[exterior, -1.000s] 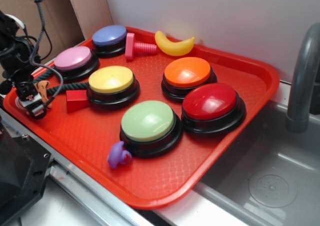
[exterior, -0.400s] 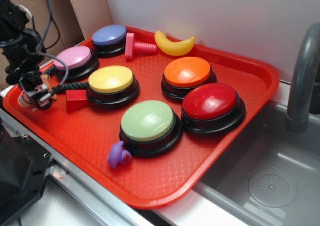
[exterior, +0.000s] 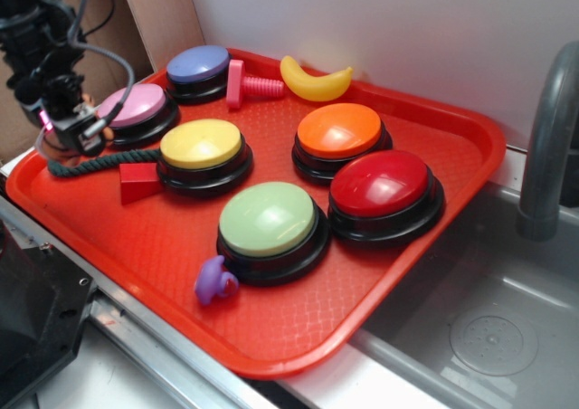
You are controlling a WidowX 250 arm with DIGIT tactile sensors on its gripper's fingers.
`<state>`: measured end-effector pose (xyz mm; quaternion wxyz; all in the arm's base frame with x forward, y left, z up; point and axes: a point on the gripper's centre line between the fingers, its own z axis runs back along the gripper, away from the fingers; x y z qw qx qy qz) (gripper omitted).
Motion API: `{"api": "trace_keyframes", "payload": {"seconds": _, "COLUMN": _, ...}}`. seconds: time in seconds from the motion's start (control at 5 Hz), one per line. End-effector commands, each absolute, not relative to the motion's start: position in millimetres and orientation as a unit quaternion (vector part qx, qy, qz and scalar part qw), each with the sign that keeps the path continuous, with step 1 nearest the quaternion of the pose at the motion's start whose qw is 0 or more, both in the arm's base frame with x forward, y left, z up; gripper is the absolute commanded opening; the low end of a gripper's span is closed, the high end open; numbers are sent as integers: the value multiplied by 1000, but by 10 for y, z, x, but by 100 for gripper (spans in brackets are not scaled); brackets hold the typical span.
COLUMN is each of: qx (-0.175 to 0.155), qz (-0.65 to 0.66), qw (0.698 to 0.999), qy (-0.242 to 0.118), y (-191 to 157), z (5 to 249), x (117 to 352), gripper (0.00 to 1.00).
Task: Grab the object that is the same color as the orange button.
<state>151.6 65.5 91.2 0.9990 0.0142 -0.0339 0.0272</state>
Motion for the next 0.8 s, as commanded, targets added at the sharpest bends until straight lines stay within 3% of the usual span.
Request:
{"api": "trace_keyframes", "payload": {"seconds": 0.0, "qx": -27, "qz": 3, "qw": 997, "qy": -67, "y": 231, "z": 1347, "x": 1722, "gripper": 0}}
{"api": "trace_keyframes", "payload": {"seconds": 0.4, "qx": -31, "qz": -28, "qw": 996, "qy": -84, "y": -341, "z": 1588, "x": 1780, "gripper": 0}}
{"api": "trace_keyframes", "payload": {"seconds": 0.6, "qx": -52, "qz": -19, "qw": 996, "qy": -68, "y": -346, "z": 1492, "x": 1802, "gripper": 0}}
